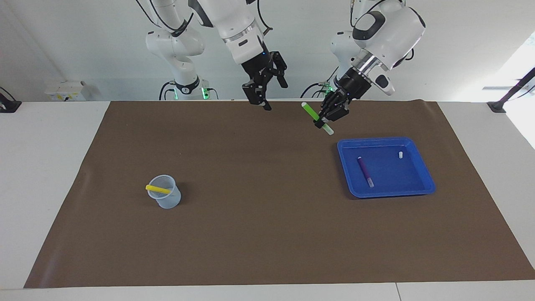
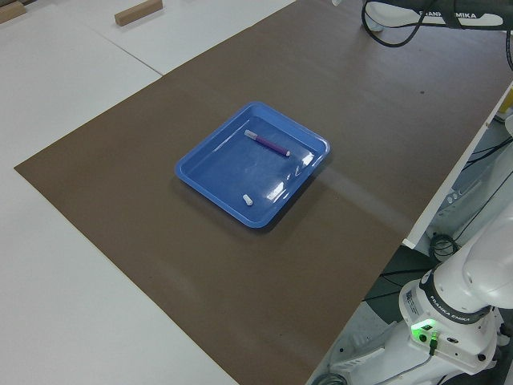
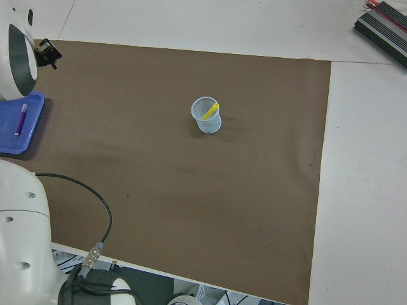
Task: Right arm passes pens to left for tray arrangement
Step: 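Place the green pen in the tray while the right gripper returns to cup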
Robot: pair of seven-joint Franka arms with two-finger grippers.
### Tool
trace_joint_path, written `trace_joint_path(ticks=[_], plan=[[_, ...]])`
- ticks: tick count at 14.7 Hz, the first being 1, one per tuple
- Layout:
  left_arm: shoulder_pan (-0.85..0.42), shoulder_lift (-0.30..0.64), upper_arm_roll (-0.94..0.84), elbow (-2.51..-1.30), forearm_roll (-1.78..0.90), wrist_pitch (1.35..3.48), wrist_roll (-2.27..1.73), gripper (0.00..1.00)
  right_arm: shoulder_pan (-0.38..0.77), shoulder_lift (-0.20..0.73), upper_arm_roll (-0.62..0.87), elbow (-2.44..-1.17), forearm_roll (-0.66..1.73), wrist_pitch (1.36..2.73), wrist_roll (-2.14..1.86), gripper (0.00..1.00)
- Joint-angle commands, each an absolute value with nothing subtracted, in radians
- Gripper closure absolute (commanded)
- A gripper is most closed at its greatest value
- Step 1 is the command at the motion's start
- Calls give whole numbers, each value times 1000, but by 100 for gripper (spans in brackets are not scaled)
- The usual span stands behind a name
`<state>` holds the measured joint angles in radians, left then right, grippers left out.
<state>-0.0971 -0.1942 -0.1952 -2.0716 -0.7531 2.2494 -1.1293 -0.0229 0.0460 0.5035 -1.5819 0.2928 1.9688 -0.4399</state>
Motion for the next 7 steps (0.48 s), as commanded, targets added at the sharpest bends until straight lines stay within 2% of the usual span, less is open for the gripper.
trace_joint_path(ticks=[1, 4, 7], plan=[[13, -163, -199, -2074, -659, 2145, -880, 100, -32, 17, 436, -1624, 281, 1956, -442, 0], [106, -86, -199, -2054, -548, 2088, -628, 100, -31, -6, 339, -1666, 255, 1909, -428, 0], [153, 7, -199, -2031, -372, 2078, -357, 100, -31, -12, 318, -1680, 51, 1910, -329, 0]])
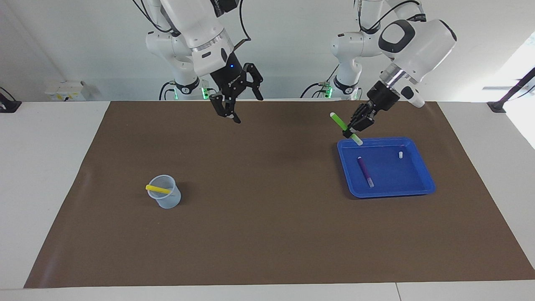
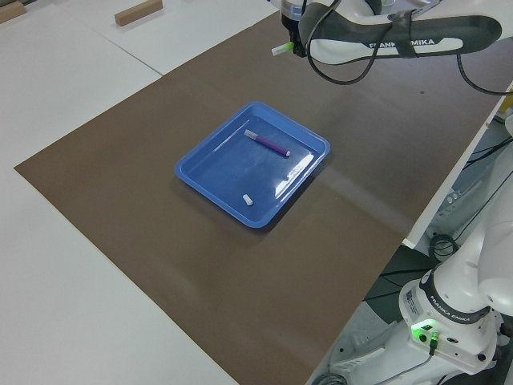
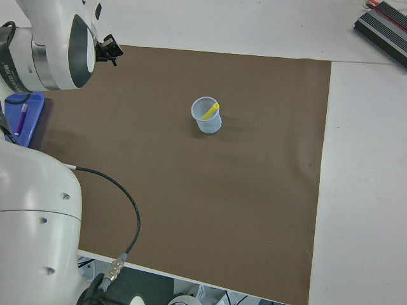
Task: Right arm passes pens to left for tray arrangement
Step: 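Place the green pen in the tray while the right gripper returns to cup, then grasp the yellow pen in the cup with the right gripper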
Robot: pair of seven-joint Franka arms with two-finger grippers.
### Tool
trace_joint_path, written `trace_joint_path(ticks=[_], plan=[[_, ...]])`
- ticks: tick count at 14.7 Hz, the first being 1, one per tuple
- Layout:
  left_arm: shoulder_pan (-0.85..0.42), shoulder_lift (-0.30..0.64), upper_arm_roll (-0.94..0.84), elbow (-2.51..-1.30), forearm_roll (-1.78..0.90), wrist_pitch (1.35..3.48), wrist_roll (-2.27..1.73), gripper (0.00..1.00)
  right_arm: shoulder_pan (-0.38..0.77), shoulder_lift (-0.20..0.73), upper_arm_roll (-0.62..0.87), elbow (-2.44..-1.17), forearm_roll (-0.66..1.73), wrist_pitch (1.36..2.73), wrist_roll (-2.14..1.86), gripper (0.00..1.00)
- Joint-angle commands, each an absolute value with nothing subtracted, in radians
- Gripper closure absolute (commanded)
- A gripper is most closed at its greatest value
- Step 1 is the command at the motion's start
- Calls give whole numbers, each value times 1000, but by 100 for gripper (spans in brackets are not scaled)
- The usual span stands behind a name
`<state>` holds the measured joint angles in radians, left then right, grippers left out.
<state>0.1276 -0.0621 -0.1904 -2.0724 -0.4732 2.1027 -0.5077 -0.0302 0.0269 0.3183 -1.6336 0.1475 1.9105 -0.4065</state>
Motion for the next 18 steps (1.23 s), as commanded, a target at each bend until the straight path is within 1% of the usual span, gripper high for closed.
trace_joint_path(ticks=[1, 4, 7, 10, 12, 13, 15, 18], plan=[[156, 35, -199, -2025, -310, 2085, -271, 100, -32, -18, 299, -1696, 34, 1916, -264, 0], [164, 112, -199, -2014, -143, 2115, -74, 100, -31, -14, 210, -1721, 32, 1939, -94, 0], [184, 166, -199, -2023, -83, 2146, 32, 100, -12, -3, 112, -1758, 32, 1991, 9, 0], [184, 195, -199, -2060, -63, 2210, 35, 100, -12, 26, 69, -1818, 34, 2078, 226, 0], [183, 218, -199, -2060, -28, 2230, 35, 100, -12, 63, 42, -1822, 46, 2103, 245, 0], [186, 225, -199, -2063, -26, 2238, 34, 100, -12, 70, 35, -1842, 48, 2138, 255, 0], [187, 236, -199, -2065, -26, 2244, 28, 100, -12, 80, 35, -1907, 48, 2251, 348, 0], [187, 238, -199, -2074, -28, 2261, 9, 100, -12, 121, 34, -1916, 48, 2276, 489, 0]])
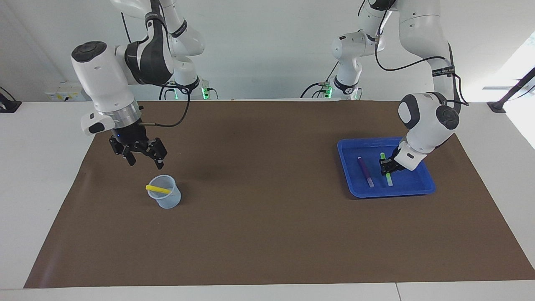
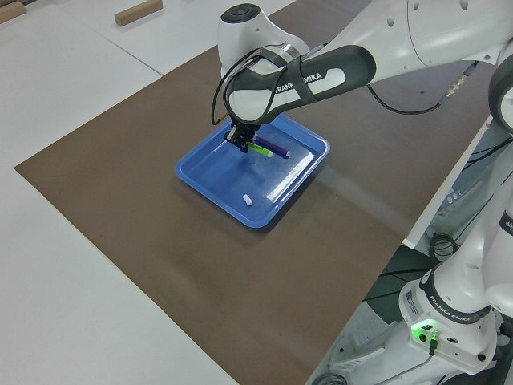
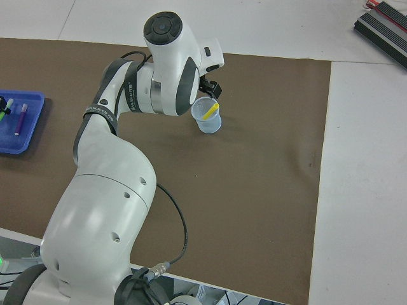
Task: Right arm passes pens to left for tray arrangement
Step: 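Grasp the yellow pen in the cup with the right gripper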
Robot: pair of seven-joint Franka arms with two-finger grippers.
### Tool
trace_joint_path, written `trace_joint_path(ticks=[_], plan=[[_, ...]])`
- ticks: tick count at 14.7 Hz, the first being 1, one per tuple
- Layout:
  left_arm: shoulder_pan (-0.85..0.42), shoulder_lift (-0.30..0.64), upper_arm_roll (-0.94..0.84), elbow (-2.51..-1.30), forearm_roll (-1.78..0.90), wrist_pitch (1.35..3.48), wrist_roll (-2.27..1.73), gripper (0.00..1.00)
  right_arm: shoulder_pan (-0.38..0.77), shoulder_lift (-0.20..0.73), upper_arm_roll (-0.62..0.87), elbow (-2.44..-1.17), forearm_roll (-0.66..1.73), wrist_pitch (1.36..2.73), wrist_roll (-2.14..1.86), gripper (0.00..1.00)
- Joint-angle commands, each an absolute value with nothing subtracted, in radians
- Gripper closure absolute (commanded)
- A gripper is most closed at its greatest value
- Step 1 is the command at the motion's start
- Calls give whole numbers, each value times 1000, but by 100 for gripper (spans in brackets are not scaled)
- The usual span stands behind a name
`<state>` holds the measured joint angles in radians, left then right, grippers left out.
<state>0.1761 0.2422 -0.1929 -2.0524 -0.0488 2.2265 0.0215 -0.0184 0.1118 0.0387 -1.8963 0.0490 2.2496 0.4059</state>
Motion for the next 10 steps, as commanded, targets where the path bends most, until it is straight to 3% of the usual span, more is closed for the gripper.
trace_joint_path(ticks=[1, 2, 3, 6, 7, 10], plan=[[190, 236, -199, -2082, -26, 2273, 14, 100, -12, 127, 32, -1917, 46, 2276, 500, 0], [199, 238, -199, -2083, -26, 2281, 17, 85, -12, 136, 32, -1927, 46, 2278, 497, 0], [198, 238, -199, -2085, -26, 2281, 18, 1, -12, 137, 32, -1948, 46, 2298, 497, 0], [198, 238, -199, -2085, -26, 2279, 15, 0, -14, 141, 12, -1991, 41, 2384, 485, 0], [198, 238, -199, -2085, -26, 2281, 15, 0, -14, 150, 11, -1991, 43, 2385, 483, 8], [199, 238, -199, -2082, -26, 2278, 14, 0, -15, 172, 5, -1993, 41, 2414, 477, 10]])
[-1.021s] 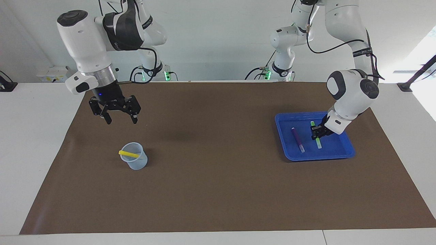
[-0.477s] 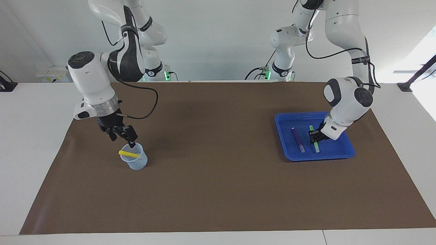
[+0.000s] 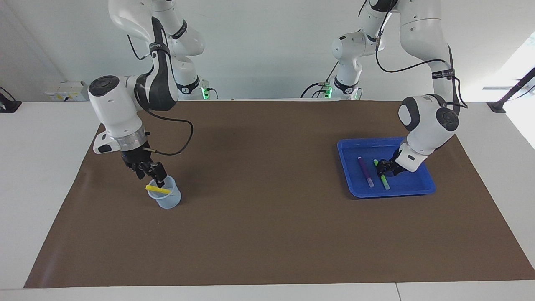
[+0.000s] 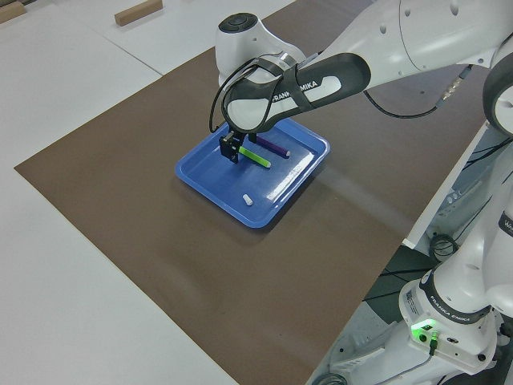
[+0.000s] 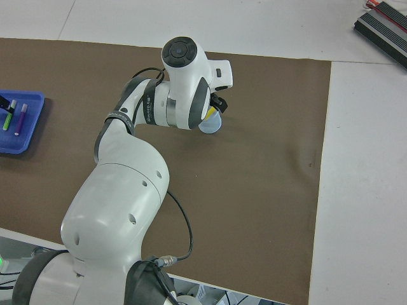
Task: Right arm passes pens to left for tray arrangement
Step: 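Grasp the yellow pen in the cup with the right gripper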
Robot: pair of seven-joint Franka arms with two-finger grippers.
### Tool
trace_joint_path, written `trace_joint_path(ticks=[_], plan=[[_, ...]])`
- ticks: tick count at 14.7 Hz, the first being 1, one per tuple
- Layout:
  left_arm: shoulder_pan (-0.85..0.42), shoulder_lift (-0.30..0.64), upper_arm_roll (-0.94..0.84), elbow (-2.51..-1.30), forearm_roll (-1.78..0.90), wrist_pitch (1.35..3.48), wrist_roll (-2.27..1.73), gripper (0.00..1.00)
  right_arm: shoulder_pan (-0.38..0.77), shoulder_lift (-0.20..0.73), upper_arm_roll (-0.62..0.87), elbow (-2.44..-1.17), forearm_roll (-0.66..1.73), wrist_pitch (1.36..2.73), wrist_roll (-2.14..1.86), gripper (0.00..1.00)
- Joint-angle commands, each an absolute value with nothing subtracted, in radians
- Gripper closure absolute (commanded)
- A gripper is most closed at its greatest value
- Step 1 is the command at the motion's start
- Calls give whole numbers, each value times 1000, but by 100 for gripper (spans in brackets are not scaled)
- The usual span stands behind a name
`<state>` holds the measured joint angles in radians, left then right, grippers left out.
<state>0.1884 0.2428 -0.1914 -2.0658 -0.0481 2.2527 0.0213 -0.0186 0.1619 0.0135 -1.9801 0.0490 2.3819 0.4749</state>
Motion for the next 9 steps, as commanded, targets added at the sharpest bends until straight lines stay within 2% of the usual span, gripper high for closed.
trace_joint_path(ticks=[1, 4, 5, 7, 9], plan=[[199, 238, -199, -2079, -26, 2278, 15, 0, -15, 179, 3, -1991, 41, 2421, 477, 10], [201, 233, -201, -2063, -28, 2261, 15, 0, -15, 189, 2, -2002, 41, 2447, 472, 10], [199, 230, -202, -2046, -29, 2237, 15, 0, -15, 190, -2, -2002, 41, 2450, 459, 14], [193, 227, -204, -1958, -34, 2130, 12, 0, -15, 187, -6, -2017, 41, 2450, 448, 15], [181, 227, -206, -1837, -60, 1995, 2, 0, -15, 186, -6, -2023, 41, 2450, 445, 26]])
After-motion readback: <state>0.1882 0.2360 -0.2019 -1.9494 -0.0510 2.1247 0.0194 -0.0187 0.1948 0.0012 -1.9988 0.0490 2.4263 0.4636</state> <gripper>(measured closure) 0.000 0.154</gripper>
